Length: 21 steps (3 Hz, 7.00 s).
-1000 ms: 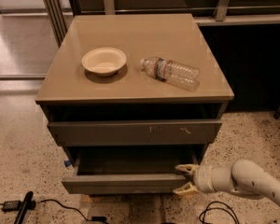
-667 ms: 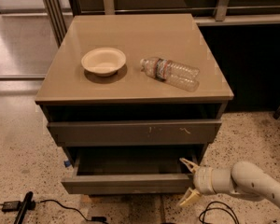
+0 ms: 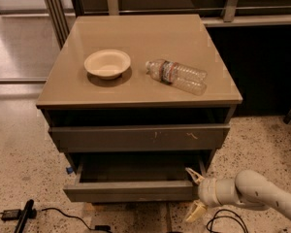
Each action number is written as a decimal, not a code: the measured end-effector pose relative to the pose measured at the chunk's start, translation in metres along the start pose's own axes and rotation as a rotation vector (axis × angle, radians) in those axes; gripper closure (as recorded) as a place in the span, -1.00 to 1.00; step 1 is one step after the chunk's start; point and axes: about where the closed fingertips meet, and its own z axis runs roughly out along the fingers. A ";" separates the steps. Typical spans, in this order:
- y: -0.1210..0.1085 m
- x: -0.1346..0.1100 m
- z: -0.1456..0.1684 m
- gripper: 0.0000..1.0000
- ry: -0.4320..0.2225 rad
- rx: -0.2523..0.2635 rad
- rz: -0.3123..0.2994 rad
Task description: Open middle drawer
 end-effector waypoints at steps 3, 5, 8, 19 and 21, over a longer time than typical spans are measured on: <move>0.000 0.000 0.000 -0.16 0.000 -0.001 0.000; 0.009 -0.006 -0.012 0.92 0.005 0.006 -0.019; 0.011 -0.007 -0.013 0.18 0.005 0.008 -0.026; 0.081 -0.003 -0.052 0.96 0.019 -0.013 -0.031; 0.081 -0.003 -0.052 0.04 0.019 -0.013 -0.031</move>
Offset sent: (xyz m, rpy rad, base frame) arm -0.0001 0.0002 -0.0003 -0.0003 0.0007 0.0007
